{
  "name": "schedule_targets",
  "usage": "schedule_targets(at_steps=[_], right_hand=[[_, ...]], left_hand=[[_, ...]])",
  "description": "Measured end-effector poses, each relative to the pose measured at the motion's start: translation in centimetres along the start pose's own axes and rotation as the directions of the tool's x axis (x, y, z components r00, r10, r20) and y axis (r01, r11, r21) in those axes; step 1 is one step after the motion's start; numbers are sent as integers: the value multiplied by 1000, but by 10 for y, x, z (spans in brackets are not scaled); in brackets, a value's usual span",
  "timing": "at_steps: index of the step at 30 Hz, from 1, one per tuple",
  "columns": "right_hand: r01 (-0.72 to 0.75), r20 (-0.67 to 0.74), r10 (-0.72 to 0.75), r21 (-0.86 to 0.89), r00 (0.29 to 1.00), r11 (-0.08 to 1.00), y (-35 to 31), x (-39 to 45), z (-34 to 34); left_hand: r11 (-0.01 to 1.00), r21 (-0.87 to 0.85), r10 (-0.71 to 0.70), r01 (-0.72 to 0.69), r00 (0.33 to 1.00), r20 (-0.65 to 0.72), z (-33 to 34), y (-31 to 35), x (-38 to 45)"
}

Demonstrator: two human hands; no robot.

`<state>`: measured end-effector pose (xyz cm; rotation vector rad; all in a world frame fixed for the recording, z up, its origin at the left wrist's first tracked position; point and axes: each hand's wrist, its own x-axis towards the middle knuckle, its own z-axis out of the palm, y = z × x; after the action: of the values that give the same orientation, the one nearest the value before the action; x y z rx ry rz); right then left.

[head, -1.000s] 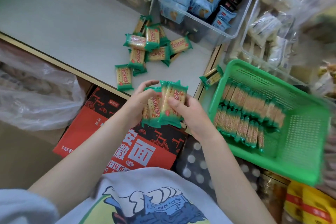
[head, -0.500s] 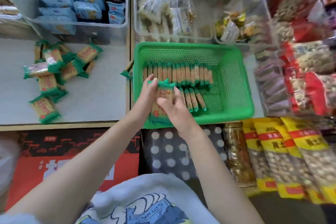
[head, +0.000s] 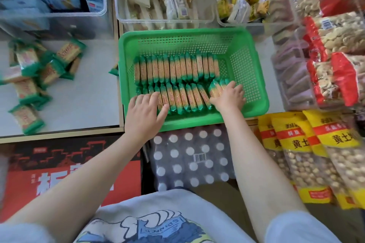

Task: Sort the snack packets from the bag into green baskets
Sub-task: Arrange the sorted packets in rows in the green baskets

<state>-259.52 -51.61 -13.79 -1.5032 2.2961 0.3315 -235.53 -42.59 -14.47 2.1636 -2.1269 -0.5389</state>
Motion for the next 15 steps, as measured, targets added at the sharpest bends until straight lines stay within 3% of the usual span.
schedule_targets(at_steps=[3, 7, 10, 15], right_hand=[[-52, 48, 46, 131, 998, 990, -5, 8, 4], [-106, 262, 16, 334, 965, 937, 3, 17, -2], [-95, 312, -21, 351, 950, 932, 13, 23, -6], [-107, 357, 19, 228, 934, 968, 5, 22, 4]], left_hand=[[1000, 7, -8, 8, 1000, 10, 1, 0, 0], [1000, 11, -18, 17, 1000, 16, 1, 0, 0], [1000, 11, -18, 18, 1000, 24, 1, 0, 0], [1000, 11, -24, 24, 999, 32, 0, 1, 0]])
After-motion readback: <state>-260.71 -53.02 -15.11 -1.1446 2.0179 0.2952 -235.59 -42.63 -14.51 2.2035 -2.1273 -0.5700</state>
